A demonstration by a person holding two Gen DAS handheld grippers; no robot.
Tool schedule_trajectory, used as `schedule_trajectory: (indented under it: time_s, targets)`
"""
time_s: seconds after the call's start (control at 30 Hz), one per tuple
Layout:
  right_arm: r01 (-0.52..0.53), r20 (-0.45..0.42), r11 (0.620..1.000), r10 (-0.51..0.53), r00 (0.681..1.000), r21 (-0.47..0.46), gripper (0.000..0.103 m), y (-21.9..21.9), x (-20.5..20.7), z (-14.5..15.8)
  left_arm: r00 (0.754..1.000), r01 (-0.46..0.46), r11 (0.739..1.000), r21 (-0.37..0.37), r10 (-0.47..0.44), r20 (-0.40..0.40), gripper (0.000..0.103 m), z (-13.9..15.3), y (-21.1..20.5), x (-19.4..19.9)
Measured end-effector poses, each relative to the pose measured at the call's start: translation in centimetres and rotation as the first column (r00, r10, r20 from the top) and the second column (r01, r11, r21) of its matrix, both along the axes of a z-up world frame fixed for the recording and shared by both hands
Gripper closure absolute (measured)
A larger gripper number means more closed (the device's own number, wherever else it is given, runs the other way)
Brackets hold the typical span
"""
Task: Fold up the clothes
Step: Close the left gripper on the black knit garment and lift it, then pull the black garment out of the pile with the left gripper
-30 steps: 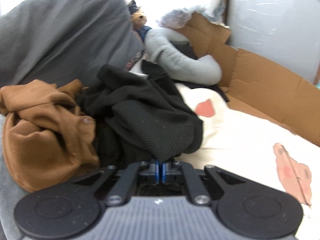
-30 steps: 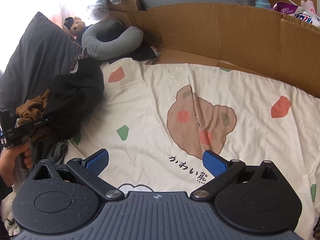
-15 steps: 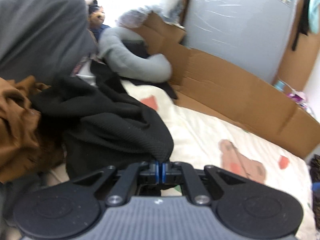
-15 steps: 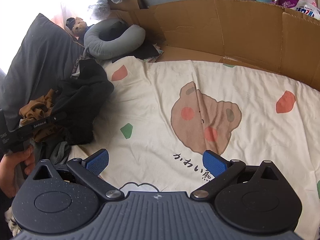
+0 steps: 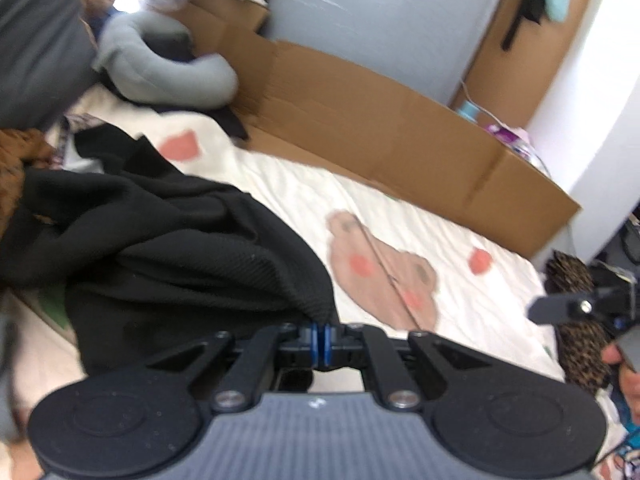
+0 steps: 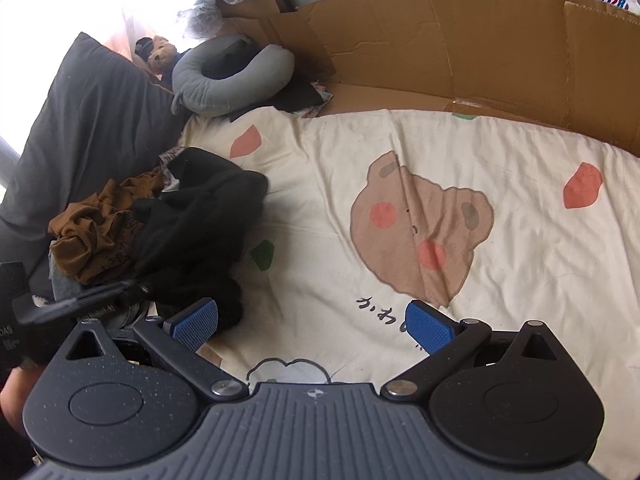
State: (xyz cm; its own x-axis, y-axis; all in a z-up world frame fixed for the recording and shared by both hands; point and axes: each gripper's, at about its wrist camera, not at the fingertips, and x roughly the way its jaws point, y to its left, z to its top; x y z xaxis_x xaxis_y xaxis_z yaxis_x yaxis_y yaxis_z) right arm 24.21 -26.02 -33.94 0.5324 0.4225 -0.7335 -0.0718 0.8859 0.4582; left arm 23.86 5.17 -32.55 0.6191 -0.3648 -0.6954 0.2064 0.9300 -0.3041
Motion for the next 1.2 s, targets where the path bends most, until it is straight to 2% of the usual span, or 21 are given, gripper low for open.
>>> schedule_trajectory:
  time_s: [0.2,0.3,0.37,0.4,0.5,0.53,0.57,0.63,0.73,0.93,1.2]
  targets:
    - [-0.006,-0.04,1.0,0.006,0.999,0.02,0.0,0.0,-0.2,-1.5,0.993,0.097,0.995,-0.017,-0.098,-0.068,0.1,-2.0,-2.1,-0.4]
    - [-0.012,-0.057,1.0,0.013,0.998,0.013,0.0,0.1,-0.5,-2.3,0.989,0.087,0.996,-0.028,-0.09,-0.114,0.096,-2.9,-2.0,-0.2]
    - [-0.017,-0.068,1.0,0.017,0.998,0.006,0.0,0.2,-0.6,-2.8,0.989,0.079,0.996,-0.043,-0.084,-0.12,0.083,-3.0,-1.6,-0.3]
    - [-0.019,-0.073,1.0,0.02,0.997,0.003,0.0,0.3,-0.7,-3.0,0.99,0.075,0.996,-0.052,-0.081,-0.117,0.08,-2.9,-1.3,-0.3]
    - [-0.026,-0.088,1.0,0.026,0.996,-0.004,0.0,0.5,-0.9,-3.6,0.994,0.062,0.996,-0.061,-0.067,-0.082,0.061,-2.1,-0.4,-0.5]
    - [-0.03,-0.09,1.0,0.029,0.996,-0.005,0.0,0.7,-0.9,-3.7,0.997,0.049,0.997,-0.062,-0.053,-0.064,0.051,-1.7,0.0,-0.7]
    - [-0.033,-0.092,0.999,0.032,0.995,-0.006,0.0,0.8,-1.0,-3.8,0.998,0.03,0.998,-0.059,-0.033,-0.047,0.045,-1.3,0.5,-1.0]
    - [-0.039,-0.095,0.999,0.039,0.995,-0.007,0.0,1.0,-1.1,-4.0,1.0,-0.019,0.999,-0.049,0.018,-0.02,0.044,-0.7,1.6,-1.4]
    - [-0.048,-0.099,0.999,0.047,0.994,-0.012,0.0,1.3,-1.2,-4.1,0.992,-0.13,0.991,-0.021,0.13,0.0,0.035,-0.7,4.1,-1.1]
    - [-0.055,-0.107,0.998,0.052,0.993,-0.022,0.0,1.5,-1.4,-4.3,0.951,-0.309,0.95,0.042,0.308,0.036,0.028,-1.1,8.2,0.7]
    - [-0.062,-0.106,0.997,0.056,0.993,-0.052,0.0,1.7,-1.6,-4.7,0.894,-0.445,0.895,-0.019,0.445,0.043,0.022,-1.0,11.4,3.9]
